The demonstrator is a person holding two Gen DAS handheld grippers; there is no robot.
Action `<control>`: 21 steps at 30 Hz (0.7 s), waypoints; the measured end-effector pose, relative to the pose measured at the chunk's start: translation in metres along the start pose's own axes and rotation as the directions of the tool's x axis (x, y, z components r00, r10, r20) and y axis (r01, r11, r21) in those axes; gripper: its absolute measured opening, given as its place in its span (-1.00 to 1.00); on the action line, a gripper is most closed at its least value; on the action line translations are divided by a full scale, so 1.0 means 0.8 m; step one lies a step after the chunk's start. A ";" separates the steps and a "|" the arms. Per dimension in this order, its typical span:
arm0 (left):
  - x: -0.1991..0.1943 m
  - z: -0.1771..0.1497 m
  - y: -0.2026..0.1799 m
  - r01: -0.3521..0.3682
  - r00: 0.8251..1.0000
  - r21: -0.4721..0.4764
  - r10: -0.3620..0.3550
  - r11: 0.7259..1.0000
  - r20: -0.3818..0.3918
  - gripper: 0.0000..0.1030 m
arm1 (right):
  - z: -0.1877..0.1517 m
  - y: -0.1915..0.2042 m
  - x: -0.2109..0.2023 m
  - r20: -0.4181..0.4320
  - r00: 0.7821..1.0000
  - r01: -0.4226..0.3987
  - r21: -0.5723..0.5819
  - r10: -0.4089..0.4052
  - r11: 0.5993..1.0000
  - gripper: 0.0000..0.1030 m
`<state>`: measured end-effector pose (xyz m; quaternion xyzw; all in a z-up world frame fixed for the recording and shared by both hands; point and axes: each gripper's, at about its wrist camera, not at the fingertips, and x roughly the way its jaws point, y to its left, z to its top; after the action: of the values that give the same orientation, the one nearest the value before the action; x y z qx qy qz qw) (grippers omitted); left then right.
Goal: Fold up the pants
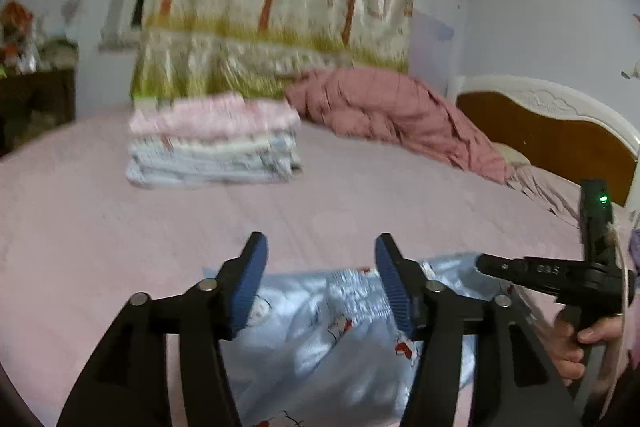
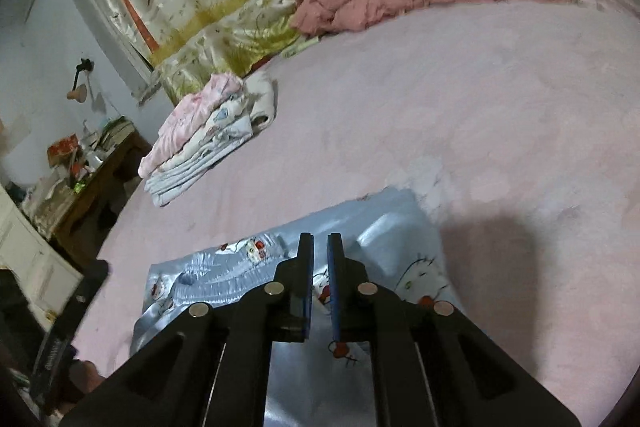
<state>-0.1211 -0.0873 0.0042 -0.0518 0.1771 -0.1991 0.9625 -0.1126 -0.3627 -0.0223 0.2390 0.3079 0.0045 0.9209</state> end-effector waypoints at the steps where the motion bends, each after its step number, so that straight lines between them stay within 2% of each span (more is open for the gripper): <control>1: -0.007 0.001 -0.002 -0.019 0.999 0.010 0.018 1.000 0.033 0.31 | 0.001 0.006 -0.009 0.023 1.000 0.011 -0.030 -0.011 1.000 -0.88; 4: -0.027 0.003 -0.005 -0.038 0.991 0.031 0.034 0.999 0.128 0.57 | -0.001 0.024 -0.033 0.093 0.995 0.047 -0.108 -0.037 0.993 -0.87; 6: -0.035 0.004 -0.009 -0.050 0.985 0.050 0.041 0.997 0.168 0.69 | -0.006 0.033 -0.051 0.138 0.989 0.080 -0.153 -0.059 0.985 -0.66; 7: -0.039 0.004 -0.011 -0.058 0.981 0.062 0.046 0.996 0.186 0.81 | -0.009 0.034 -0.059 0.149 0.987 0.088 -0.163 -0.063 0.983 -0.36; 8: -0.040 0.004 -0.014 -0.063 0.979 0.072 0.047 0.995 0.197 0.87 | -0.012 0.035 -0.068 0.163 0.984 0.097 -0.175 -0.068 0.980 -0.15; 10: -0.045 0.004 -0.020 -0.075 0.973 0.096 0.052 0.993 0.224 0.99 | -0.017 0.036 -0.080 0.172 0.982 0.109 -0.192 -0.076 0.975 -0.14; 11: -0.048 0.004 -0.023 -0.082 0.970 0.110 0.054 0.991 0.238 0.99 | -0.018 0.039 -0.088 0.183 0.980 0.120 -0.205 -0.082 0.971 -0.14; 13: -0.052 0.004 -0.028 -0.103 0.964 0.131 0.066 0.986 0.256 0.99 | -0.020 0.042 -0.099 0.208 0.973 0.148 -0.221 -0.102 0.964 0.04; 14: -0.055 0.003 -0.031 -0.115 0.962 0.137 0.076 0.984 0.262 0.99 | -0.020 0.044 -0.105 0.227 0.967 0.164 -0.225 -0.112 0.961 0.29; 17: -0.060 0.001 -0.032 -0.130 0.956 0.144 0.085 0.981 0.281 0.99 | -0.021 0.048 -0.123 0.299 0.948 0.179 -0.218 -0.109 0.959 0.70; 20: -0.060 0.002 -0.028 -0.129 0.957 0.131 0.089 0.983 0.276 0.99 | -0.021 0.053 -0.130 0.328 0.938 0.194 -0.226 -0.113 0.954 0.83; 21: -0.058 0.003 -0.026 -0.128 0.959 0.123 0.091 0.984 0.269 0.99 | -0.022 0.054 -0.131 0.330 0.937 0.198 -0.230 -0.114 0.953 0.99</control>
<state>-0.1673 -0.0874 0.0246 -0.0004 0.0363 -0.1487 0.9882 -0.2016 -0.3331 0.0437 0.0885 0.1727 -0.0668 0.9787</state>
